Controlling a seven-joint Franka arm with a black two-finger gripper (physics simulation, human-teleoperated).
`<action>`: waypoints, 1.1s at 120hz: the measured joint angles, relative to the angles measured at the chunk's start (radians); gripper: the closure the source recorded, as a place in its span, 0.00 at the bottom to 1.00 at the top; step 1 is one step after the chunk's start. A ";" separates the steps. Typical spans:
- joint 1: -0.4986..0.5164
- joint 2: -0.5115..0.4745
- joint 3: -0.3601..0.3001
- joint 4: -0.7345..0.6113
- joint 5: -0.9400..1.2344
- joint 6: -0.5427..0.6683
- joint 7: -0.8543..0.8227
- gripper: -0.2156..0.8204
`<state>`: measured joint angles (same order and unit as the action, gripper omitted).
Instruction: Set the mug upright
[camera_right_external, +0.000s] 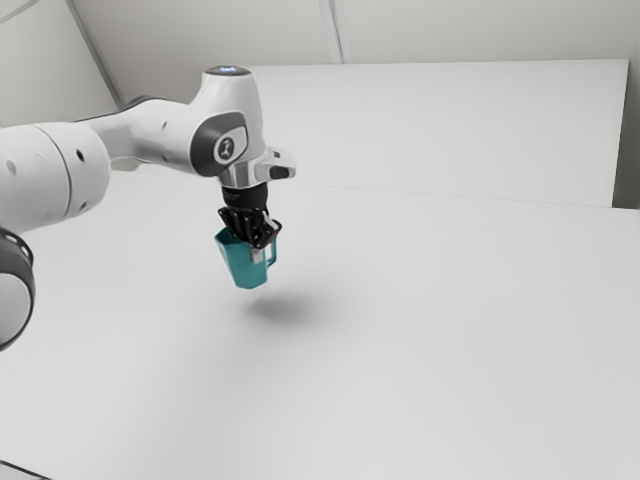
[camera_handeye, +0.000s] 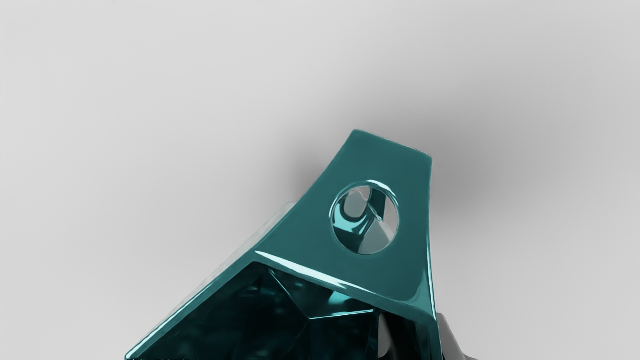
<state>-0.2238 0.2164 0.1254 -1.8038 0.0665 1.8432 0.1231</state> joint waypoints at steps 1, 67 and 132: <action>0.000 0.001 0.000 0.000 0.000 0.002 -0.001 0.95; 0.000 0.056 0.000 -0.002 0.044 0.062 -0.057 0.96; 0.001 0.108 0.000 0.001 0.072 0.063 -0.081 0.96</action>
<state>-0.2233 0.3241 0.1254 -1.8029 0.1382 1.9067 0.0417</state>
